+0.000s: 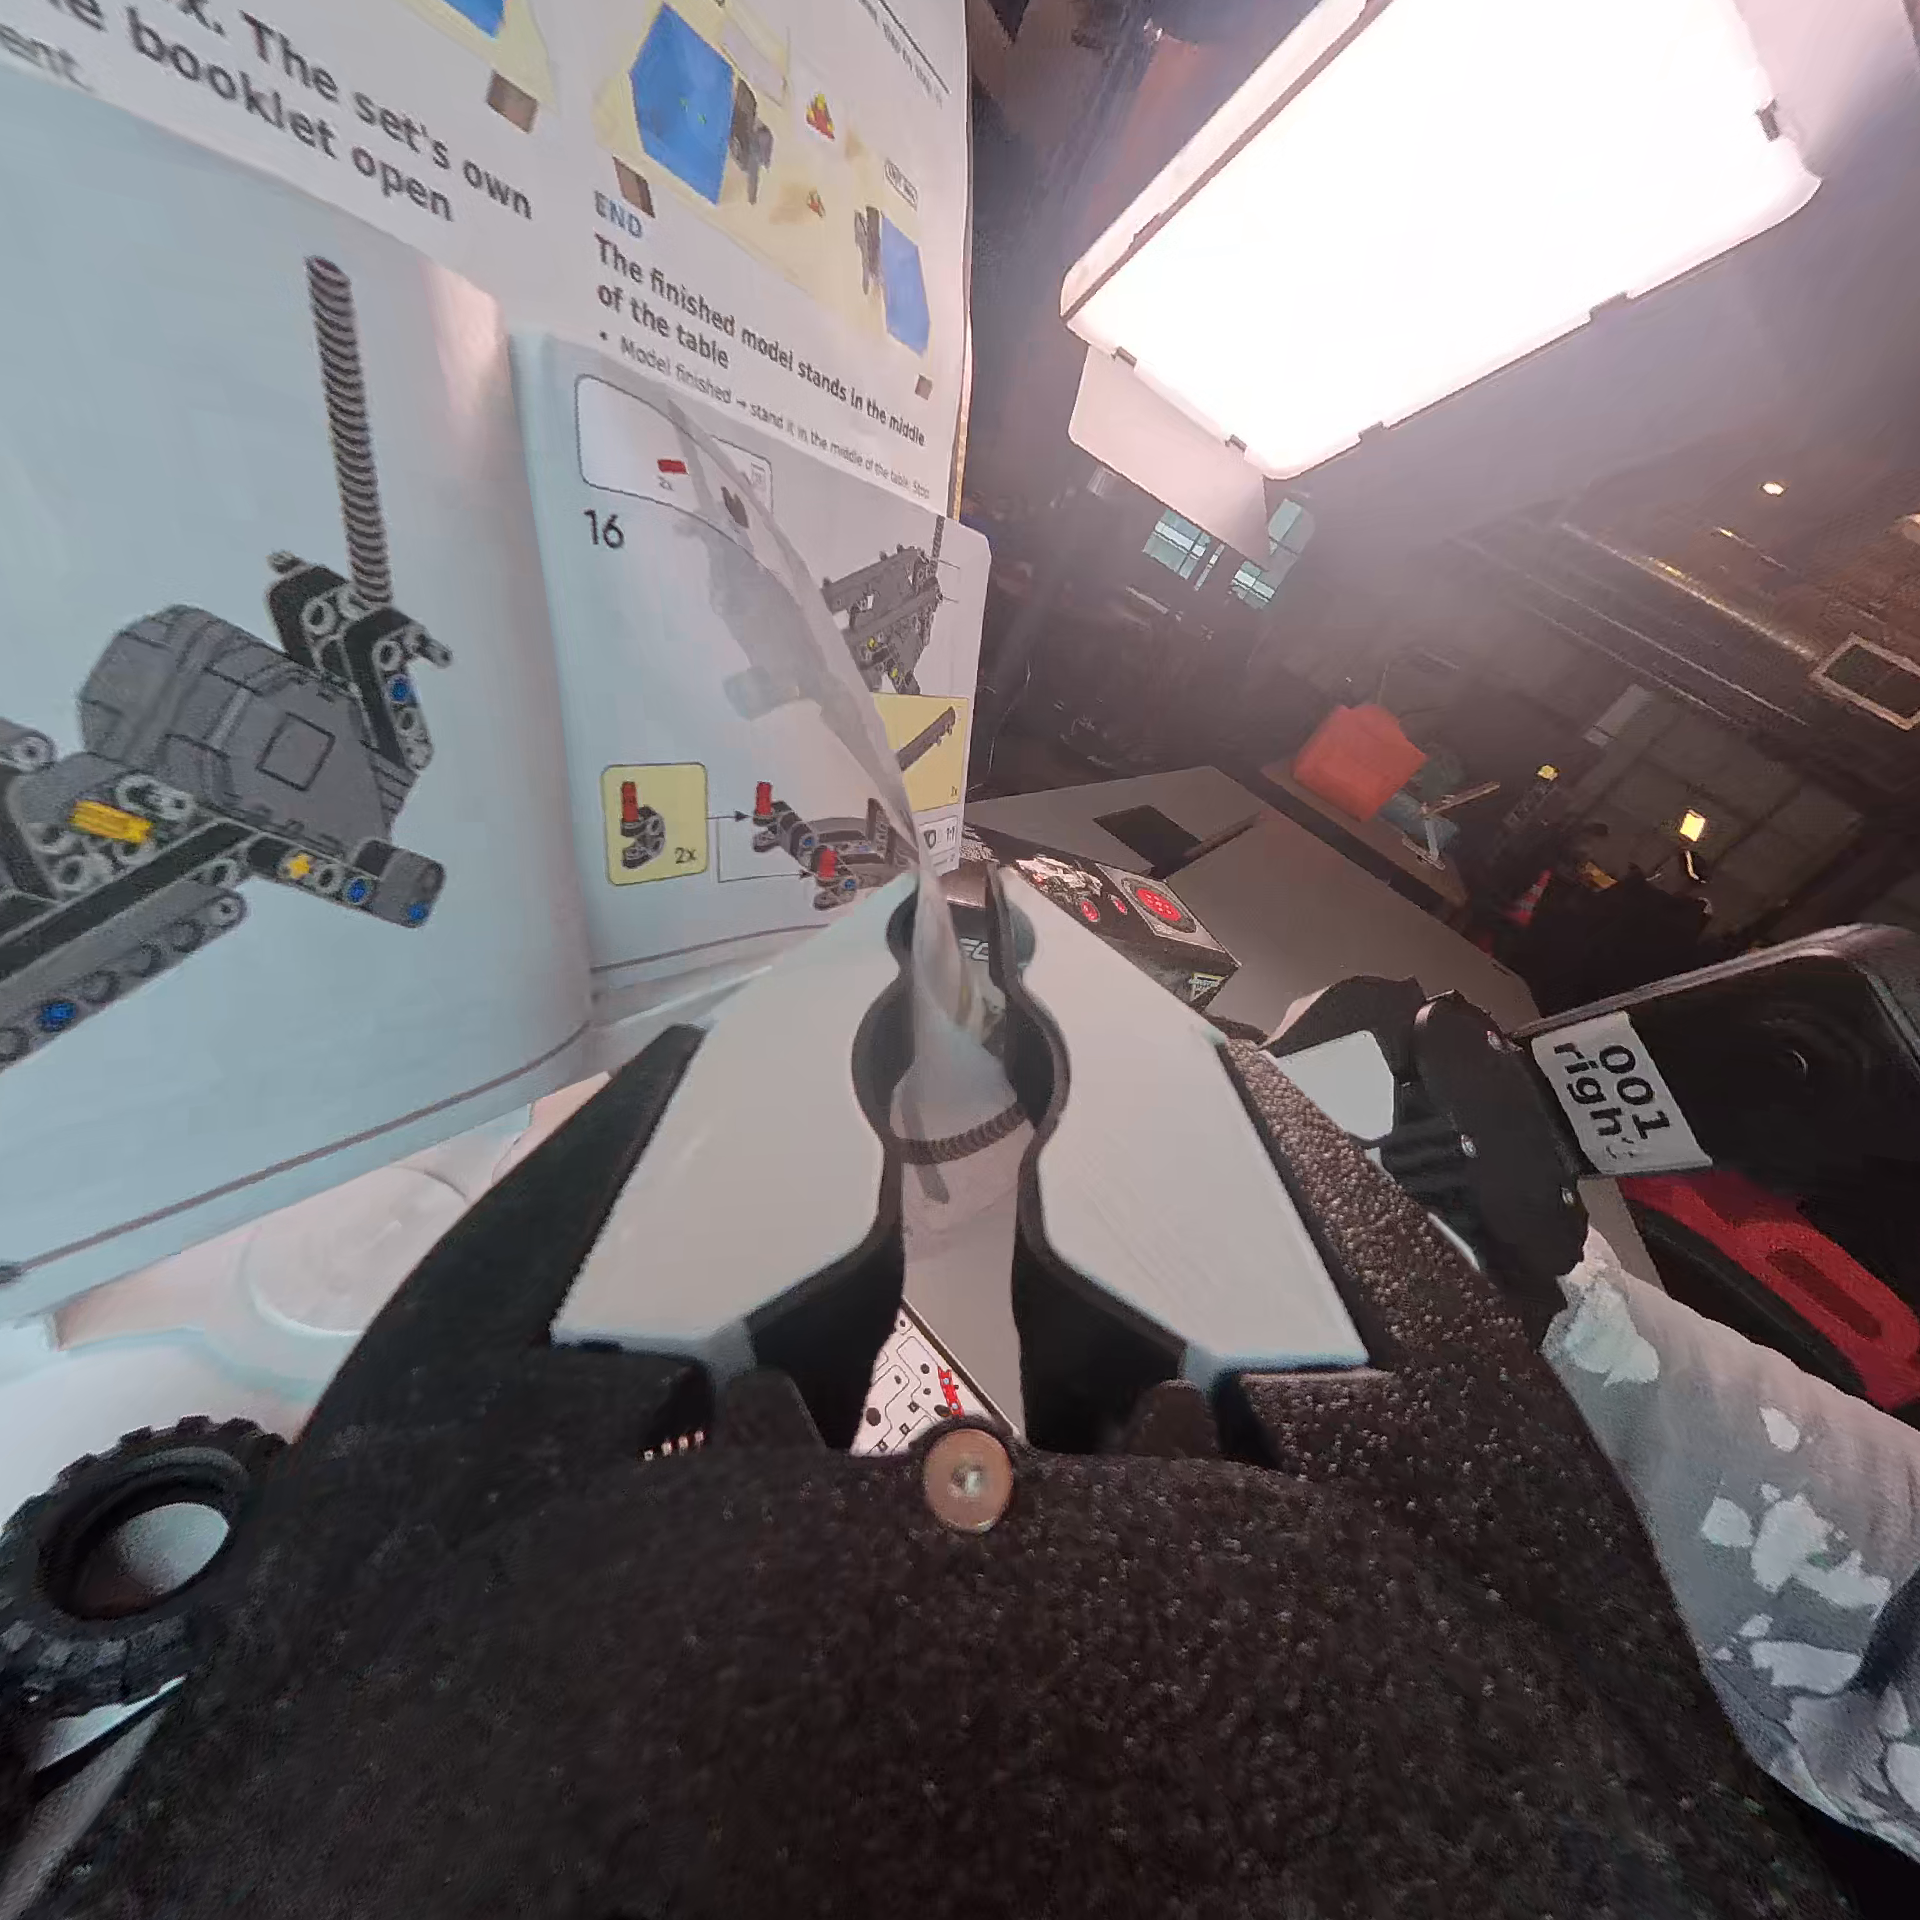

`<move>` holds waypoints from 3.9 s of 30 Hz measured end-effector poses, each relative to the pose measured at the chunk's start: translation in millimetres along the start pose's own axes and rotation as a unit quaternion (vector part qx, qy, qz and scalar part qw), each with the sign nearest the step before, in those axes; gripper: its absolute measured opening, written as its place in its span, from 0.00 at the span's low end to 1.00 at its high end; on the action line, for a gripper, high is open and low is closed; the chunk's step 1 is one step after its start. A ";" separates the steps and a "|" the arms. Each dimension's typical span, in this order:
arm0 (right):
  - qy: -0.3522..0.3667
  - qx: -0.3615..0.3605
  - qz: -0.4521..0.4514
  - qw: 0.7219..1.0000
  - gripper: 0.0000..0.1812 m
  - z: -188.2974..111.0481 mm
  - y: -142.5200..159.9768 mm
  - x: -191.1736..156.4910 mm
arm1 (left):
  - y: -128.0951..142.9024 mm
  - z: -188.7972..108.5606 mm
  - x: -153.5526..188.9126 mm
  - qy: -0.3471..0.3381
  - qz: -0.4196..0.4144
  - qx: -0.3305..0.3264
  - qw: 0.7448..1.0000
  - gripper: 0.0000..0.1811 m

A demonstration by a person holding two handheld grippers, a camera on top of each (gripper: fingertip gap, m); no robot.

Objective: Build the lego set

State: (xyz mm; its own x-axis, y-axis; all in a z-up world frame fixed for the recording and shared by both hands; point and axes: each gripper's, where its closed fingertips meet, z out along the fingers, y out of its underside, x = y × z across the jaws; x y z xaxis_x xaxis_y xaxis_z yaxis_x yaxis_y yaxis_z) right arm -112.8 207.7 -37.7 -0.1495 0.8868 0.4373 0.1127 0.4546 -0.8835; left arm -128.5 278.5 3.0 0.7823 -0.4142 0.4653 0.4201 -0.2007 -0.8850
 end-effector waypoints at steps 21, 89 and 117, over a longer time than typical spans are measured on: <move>0.415 -0.169 0.025 0.894 0.49 68.7 37.3 133.6 | -98.2 -169.6 -91.3 -0.261 0.034 0.219 0.939 0.19; 0.390 -0.397 -0.371 0.744 0.02 -72.2 105.1 142.4 | 30.3 36.7 -78.5 -0.270 0.435 -0.273 0.814 0.01; 0.277 -0.233 -0.274 0.891 0.00 24.1 67.5 106.3 | 21.9 1.5 -96.3 -0.225 0.295 -0.153 0.916 0.01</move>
State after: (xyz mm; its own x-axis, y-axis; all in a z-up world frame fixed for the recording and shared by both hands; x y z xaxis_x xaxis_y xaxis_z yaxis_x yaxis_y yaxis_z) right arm -144.8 330.7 -54.9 0.1857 0.3666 0.9117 0.5872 0.7025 -0.4021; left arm -193.9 315.3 -61.1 0.9711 -0.1370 -0.1956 -0.2308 -0.3279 -0.9161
